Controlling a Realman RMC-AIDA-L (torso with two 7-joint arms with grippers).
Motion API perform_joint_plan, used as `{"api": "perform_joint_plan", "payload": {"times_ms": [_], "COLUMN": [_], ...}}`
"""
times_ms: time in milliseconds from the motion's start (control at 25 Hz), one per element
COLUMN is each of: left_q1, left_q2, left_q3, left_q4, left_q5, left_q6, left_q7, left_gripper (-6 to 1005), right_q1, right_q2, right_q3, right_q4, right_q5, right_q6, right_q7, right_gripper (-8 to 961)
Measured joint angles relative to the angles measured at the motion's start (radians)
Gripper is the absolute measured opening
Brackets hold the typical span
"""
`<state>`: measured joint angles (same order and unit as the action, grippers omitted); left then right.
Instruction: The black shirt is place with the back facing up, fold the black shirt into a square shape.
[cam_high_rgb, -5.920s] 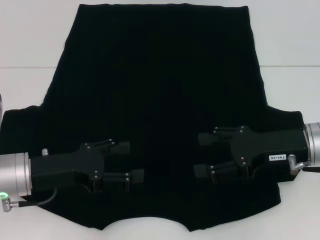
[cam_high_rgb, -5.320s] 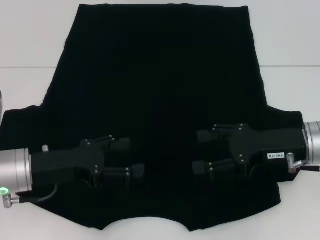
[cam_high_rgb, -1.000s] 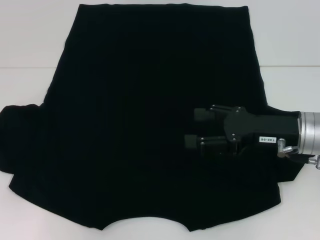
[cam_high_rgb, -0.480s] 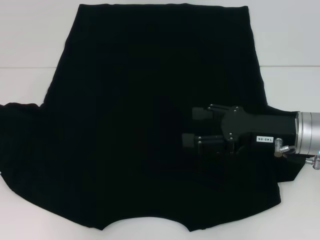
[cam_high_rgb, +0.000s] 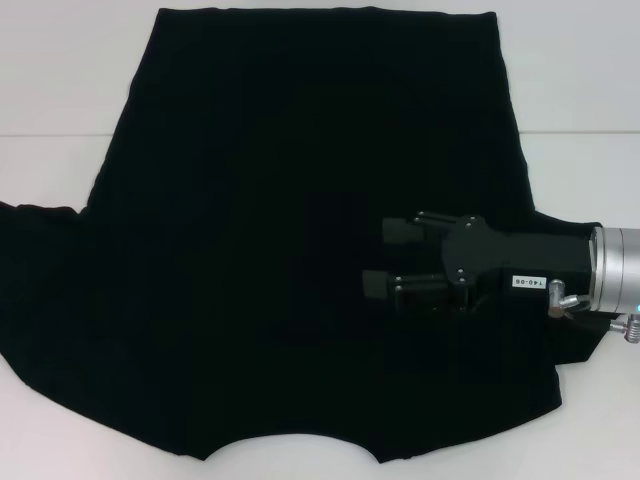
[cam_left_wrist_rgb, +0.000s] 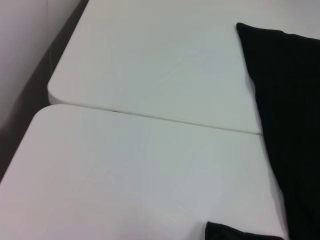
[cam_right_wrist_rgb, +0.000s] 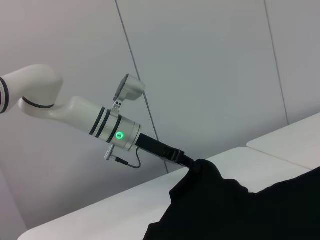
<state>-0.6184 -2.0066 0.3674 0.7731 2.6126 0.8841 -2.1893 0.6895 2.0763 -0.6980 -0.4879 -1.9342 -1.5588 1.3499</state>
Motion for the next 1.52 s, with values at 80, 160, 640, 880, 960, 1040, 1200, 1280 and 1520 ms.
{"api": "perform_joint_plan", "payload": {"times_ms": [80, 160, 640, 880, 960, 1040, 1200, 1280, 1520], "left_q1": [0.000, 0.001, -0.035, -0.049, -0.049, -0.049, -0.048, -0.046, -0.040], "left_q2": [0.000, 0.001, 0.012, -0.026, -0.038, -0.044, -0.048, -0.052, -0.062], "left_q3": [-0.002, -0.009, 0.010, 0.141, 0.153, 0.154, 0.155, 0.156, 0.153], "left_q4": [0.001, 0.010, 0.030, 0.032, 0.033, 0.029, 0.022, 0.018, 0.016], "left_q5": [-0.008, -0.032, -0.178, -0.185, -0.188, -0.200, -0.223, -0.231, -0.267], "left_q6": [0.016, 0.062, 0.379, 0.410, 0.408, 0.422, 0.483, 0.501, 0.523], "left_q7": [-0.002, -0.002, 0.146, 0.161, 0.163, 0.163, 0.158, 0.153, 0.156], "left_gripper": [49, 50, 58, 61, 63, 64, 67, 68, 109], "right_q1": [0.000, 0.000, -0.002, -0.006, -0.008, -0.009, -0.010, -0.010, -0.021], "right_q2": [0.000, 0.001, 0.002, 0.002, 0.002, 0.002, 0.002, -0.001, -0.029], "right_q3": [0.000, 0.000, 0.000, 0.000, 0.000, 0.000, 0.000, 0.000, 0.026], "right_q4": [0.001, 0.001, 0.002, 0.002, 0.002, 0.002, 0.001, 0.000, 0.000], "right_q5": [0.000, 0.000, 0.000, 0.000, 0.000, 0.000, 0.000, 0.003, 0.062], "right_q6": [0.000, -0.001, -0.005, -0.007, -0.008, -0.008, -0.009, -0.009, 0.009], "right_q7": [0.000, 0.000, 0.000, 0.000, 0.000, 0.000, 0.000, 0.000, 0.053], "right_gripper": [941, 941, 940, 940, 940, 940, 940, 940, 940]}}
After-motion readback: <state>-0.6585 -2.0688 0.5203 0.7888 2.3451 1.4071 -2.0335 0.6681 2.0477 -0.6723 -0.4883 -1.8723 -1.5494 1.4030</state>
